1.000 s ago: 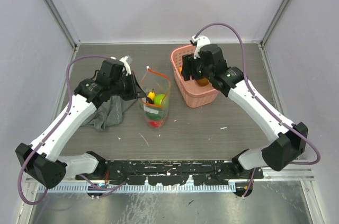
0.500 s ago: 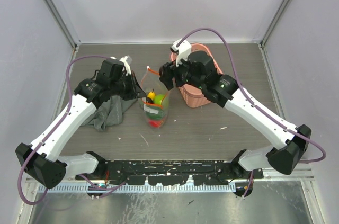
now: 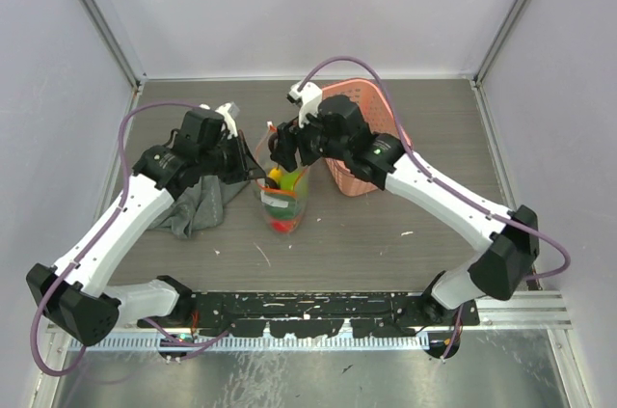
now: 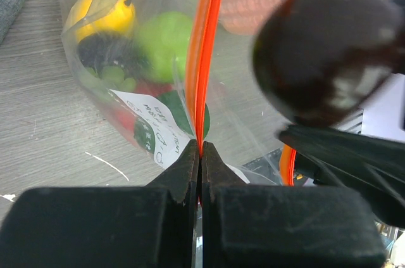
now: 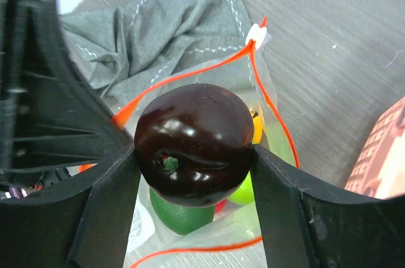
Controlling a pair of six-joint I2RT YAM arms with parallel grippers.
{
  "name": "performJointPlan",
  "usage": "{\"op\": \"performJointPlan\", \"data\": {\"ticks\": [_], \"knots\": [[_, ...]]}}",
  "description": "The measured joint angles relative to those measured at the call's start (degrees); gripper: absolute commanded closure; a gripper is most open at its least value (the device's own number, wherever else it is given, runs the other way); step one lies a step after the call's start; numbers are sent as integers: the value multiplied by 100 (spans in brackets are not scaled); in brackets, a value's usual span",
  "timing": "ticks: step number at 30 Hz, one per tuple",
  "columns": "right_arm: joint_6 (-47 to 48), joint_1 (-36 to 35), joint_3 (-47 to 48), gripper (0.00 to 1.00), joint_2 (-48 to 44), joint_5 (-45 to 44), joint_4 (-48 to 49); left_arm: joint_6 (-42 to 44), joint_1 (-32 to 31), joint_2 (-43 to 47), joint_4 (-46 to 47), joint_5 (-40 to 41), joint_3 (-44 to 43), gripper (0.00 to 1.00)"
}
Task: Place the food in the zip-top bag and seal the zipper
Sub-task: Place the fake fruit in the zipper food storage bag.
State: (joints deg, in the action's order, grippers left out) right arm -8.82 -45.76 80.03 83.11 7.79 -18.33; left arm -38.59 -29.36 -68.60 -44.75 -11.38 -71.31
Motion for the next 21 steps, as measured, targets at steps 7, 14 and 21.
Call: {"op": "performJointPlan", "data": {"ticks": [7, 14, 21], "knots": [[-188, 0, 13, 39, 634, -92, -162, -26, 0, 48, 2, 0, 31, 100], [-297, 0, 15, 26, 732, -192, -181, -85, 0, 50, 22, 0, 31, 100], [-358, 0, 17, 16, 732, -216, -173, -96, 0, 50, 28, 0, 31, 100]]}}
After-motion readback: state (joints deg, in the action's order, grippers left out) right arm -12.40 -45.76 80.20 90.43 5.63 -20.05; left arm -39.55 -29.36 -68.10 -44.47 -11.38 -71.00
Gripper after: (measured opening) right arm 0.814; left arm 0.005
